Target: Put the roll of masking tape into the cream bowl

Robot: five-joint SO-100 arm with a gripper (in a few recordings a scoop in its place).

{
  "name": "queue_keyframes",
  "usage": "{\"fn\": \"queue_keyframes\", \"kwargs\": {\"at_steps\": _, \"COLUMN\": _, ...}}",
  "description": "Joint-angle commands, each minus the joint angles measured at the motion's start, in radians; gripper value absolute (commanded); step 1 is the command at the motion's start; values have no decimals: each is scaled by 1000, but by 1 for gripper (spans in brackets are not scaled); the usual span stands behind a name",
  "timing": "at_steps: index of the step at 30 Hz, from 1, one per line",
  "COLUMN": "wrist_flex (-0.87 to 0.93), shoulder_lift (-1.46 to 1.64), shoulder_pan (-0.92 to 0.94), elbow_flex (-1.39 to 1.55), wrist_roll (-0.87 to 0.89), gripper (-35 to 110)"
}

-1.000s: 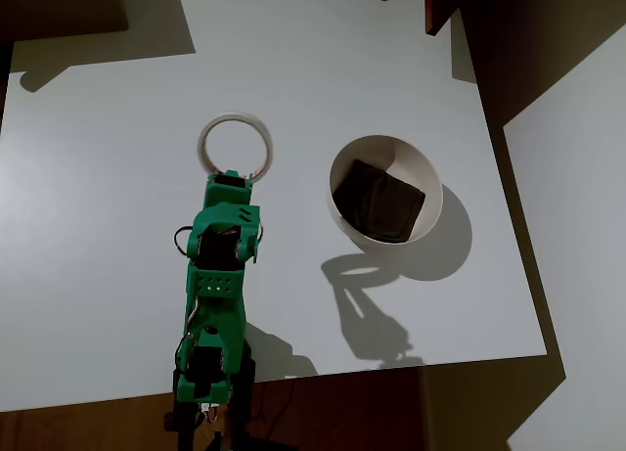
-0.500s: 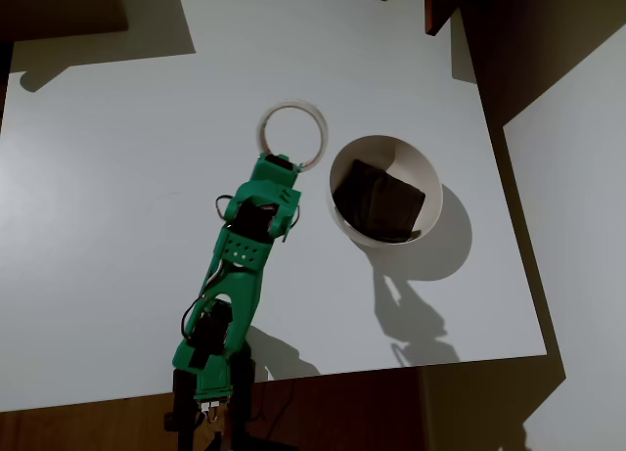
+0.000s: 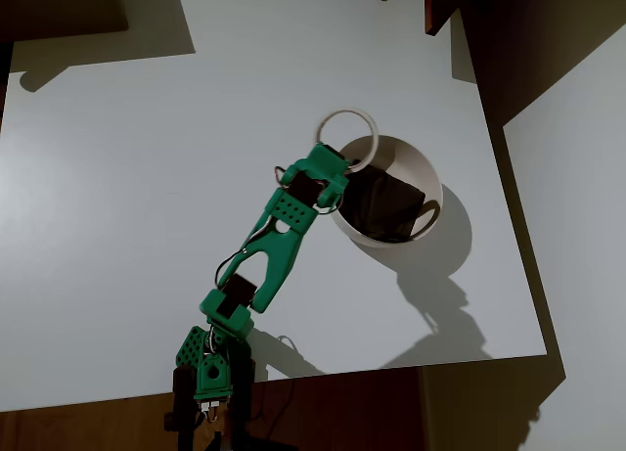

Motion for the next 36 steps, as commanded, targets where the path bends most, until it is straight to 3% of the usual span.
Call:
{"fn": "queue_keyframes", "kwargs": {"at_steps": 1, "wrist_flex": 18, "shoulder_lift": -83, "shoulder_pan": 87, "elbow_flex": -230, "wrist_roll": 9, "gripper": -8}}
{"fn": "queue_keyframes", "kwargs": {"at_steps": 6, "wrist_flex": 37, "shoulder_lift": -250, "shoulder_pan": 156, "elbow_flex": -399, "wrist_roll": -2, "gripper": -8}}
{"fn": "queue_keyframes", "kwargs": {"at_steps": 20, "wrist_flex": -69, "shoulder_lift": -532, "shoulder_pan": 307, "elbow_flex": -469, "wrist_roll": -38, "gripper": -8}}
{"fn": "queue_keyframes", "kwargs": {"at_steps": 36, "wrist_flex": -80, "shoulder_lift": -572, "shoulder_pan": 327, "elbow_flex": -474, "wrist_roll": -21, "gripper": -6}}
